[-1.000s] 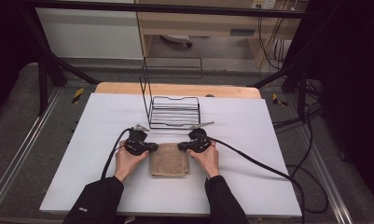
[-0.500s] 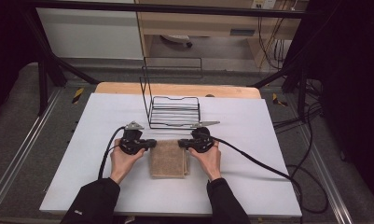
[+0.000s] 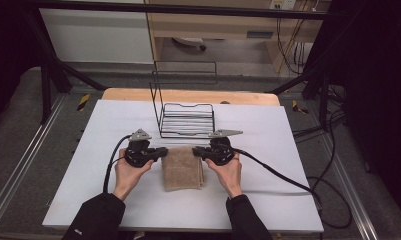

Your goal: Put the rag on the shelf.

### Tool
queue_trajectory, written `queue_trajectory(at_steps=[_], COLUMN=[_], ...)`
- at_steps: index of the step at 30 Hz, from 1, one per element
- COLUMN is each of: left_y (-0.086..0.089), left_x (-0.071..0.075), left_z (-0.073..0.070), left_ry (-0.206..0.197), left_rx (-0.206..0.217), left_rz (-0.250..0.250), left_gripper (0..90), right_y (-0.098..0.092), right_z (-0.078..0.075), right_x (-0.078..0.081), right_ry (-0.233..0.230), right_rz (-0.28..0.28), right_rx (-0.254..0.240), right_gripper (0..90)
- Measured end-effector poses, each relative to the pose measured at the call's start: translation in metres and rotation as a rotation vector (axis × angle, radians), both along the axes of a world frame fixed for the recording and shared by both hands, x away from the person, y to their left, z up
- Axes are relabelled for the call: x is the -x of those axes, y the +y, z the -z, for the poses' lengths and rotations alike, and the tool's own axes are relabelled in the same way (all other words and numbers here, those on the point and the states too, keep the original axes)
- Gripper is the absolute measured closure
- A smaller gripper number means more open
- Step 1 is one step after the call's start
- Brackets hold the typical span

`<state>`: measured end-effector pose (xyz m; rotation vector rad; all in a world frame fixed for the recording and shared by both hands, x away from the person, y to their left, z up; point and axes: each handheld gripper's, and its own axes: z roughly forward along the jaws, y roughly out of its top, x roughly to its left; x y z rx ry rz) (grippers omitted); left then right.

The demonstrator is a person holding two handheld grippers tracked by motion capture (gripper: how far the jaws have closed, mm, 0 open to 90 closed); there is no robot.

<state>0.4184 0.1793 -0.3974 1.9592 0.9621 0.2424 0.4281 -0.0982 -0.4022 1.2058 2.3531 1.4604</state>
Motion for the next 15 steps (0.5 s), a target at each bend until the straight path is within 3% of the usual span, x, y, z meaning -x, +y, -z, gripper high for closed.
queue_trajectory(at_steps=[15], left_y=[-0.007], left_x=[0.014], left_z=[-0.025], left_ry=[-0.088], left_rx=[0.030], left_rz=[0.022], left_gripper=[85.3], right_y=[-0.015], right_z=[-0.026], right_x=[0.015], right_ry=[-0.093], right_rz=[0.009], right_rx=[-0.040], right_gripper=[83.6])
